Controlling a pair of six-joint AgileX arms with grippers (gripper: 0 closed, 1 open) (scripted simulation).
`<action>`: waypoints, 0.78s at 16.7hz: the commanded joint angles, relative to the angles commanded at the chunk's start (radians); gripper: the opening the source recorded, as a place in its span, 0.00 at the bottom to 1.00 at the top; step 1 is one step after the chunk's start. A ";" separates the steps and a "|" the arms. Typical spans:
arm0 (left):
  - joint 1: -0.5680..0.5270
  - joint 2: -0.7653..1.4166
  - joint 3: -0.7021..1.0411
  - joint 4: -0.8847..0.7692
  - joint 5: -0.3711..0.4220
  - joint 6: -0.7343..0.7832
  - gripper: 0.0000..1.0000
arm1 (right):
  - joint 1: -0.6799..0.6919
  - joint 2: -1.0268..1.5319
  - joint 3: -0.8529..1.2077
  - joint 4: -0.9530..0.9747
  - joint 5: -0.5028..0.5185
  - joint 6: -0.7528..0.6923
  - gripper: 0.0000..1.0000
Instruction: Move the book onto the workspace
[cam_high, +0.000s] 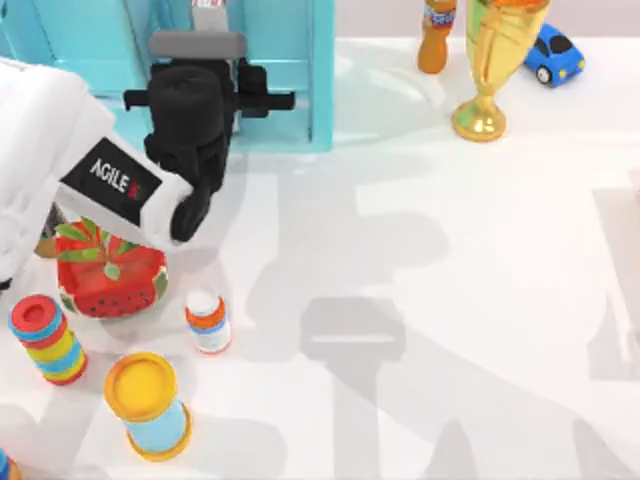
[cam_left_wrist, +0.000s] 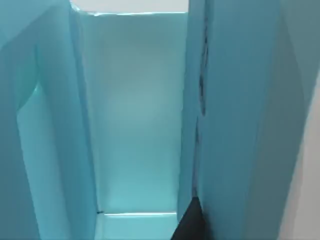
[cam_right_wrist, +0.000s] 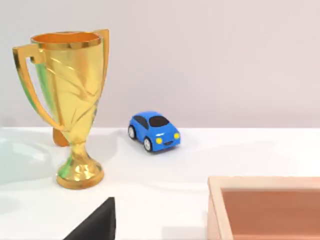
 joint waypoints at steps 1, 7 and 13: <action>0.000 0.000 0.000 0.000 0.000 0.000 0.17 | 0.000 0.000 0.000 0.000 0.000 0.000 1.00; 0.000 0.000 0.000 0.000 0.000 0.000 0.00 | 0.000 0.000 0.000 0.000 0.000 0.000 1.00; -0.005 -0.003 -0.001 -0.001 0.000 0.000 0.00 | 0.000 0.000 0.000 0.000 0.000 0.000 1.00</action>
